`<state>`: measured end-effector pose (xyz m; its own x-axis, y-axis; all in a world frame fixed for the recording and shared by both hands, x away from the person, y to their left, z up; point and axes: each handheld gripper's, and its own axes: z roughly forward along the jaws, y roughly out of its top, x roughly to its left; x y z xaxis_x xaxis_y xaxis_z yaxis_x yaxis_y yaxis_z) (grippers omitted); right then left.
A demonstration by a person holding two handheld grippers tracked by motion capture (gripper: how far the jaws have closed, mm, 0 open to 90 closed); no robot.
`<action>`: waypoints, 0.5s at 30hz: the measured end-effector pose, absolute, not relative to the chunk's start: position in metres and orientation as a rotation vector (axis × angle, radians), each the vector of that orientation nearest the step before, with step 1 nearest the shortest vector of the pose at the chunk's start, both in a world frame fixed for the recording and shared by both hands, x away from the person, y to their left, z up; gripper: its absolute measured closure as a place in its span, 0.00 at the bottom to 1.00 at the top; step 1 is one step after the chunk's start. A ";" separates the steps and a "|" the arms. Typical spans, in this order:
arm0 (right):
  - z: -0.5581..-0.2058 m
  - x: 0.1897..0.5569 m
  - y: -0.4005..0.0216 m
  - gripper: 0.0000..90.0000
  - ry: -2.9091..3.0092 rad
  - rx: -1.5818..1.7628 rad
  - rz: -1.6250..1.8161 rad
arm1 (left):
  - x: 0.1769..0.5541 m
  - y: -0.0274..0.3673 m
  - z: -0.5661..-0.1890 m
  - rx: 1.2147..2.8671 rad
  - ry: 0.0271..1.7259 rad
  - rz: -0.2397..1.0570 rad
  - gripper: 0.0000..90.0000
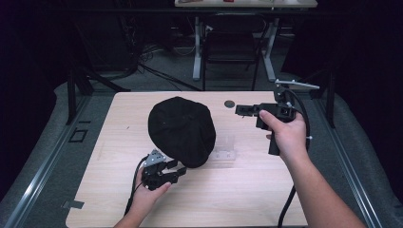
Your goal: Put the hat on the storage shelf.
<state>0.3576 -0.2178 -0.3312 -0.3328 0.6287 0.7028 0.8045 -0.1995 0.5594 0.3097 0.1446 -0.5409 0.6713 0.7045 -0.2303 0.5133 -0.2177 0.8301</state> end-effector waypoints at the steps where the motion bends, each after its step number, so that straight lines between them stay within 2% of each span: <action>1: -0.332 0.356 -0.219 0.88 -1.881 -1.708 -1.556 | 0.309 0.147 -0.540 1.883 0.961 0.237 0.53; 7: -0.339 0.347 -0.224 0.84 -1.983 -1.774 -1.522 | 0.304 0.161 -0.534 1.908 0.955 0.254 0.49; 15: -0.353 0.329 -0.231 0.77 -2.165 -1.825 -1.478 | 0.297 0.188 -0.531 1.887 0.996 0.297 0.49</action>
<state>0.3290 -0.2305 -0.3534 -0.3461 0.7986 0.4924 0.7495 -0.0803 0.6571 0.2969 0.1878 -0.5308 0.6392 0.7429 -0.1987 0.5127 -0.2191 0.8301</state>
